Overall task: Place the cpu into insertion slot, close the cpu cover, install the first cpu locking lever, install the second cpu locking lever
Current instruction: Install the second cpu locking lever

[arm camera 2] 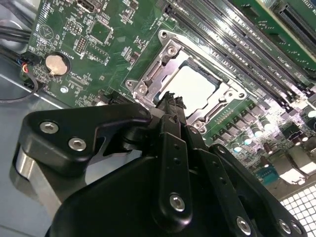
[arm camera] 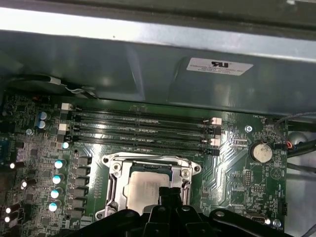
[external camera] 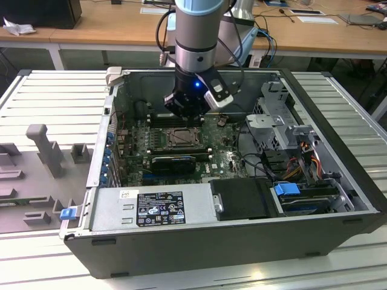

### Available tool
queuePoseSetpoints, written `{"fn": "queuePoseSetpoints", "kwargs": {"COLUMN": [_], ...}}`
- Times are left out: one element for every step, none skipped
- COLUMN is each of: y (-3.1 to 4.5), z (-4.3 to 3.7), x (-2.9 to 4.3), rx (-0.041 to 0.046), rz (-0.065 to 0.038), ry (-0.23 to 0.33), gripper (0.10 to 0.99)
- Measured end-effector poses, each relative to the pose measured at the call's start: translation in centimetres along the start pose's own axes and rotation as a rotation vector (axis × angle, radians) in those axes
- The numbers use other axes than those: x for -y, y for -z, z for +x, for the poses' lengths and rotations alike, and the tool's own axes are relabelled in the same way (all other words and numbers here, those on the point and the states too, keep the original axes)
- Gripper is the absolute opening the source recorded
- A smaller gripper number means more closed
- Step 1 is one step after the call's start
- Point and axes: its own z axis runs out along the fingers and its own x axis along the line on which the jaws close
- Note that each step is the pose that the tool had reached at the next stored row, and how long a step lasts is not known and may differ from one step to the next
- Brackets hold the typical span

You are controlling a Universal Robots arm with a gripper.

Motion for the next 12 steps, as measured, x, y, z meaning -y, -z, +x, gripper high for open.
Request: {"fn": "queuePoseSetpoints", "kwargs": {"y": [0.01, 0.02, 0.02, 0.03, 0.04, 0.04, 0.05, 0.06, 0.07, 0.08, 0.09, 0.17], "z": [0.01, 0.01, 0.02, 0.02, 0.02, 0.03, 0.03, 0.04, 0.05, 0.06, 0.06, 0.06], "x": [0.09, 0.19, 0.24, 0.31, 0.35, 0.4, 0.49, 0.64, 0.74, 0.77, 0.79, 0.79], "rx": [-0.0001, -0.0001, 0.0, -0.0001, -0.0001, 0.0, -0.0001, -0.0001, 0.0, 0.0, 0.0, -0.0002], "rz": [0.0, 0.0, 0.0, 0.0, 0.0, 0.0, 0.0, 0.0, 0.0, 0.0, 0.0, 0.0], "ry": [0.0, 0.0, 0.0, 0.0, 0.0, 0.0, 0.0, 0.0, 0.0, 0.0, 0.0, 0.0], "gripper": [0.106, 0.106, 0.106, 0.106, 0.106, 0.106, 0.106, 0.106, 0.106, 0.106, 0.106, 0.106]}}
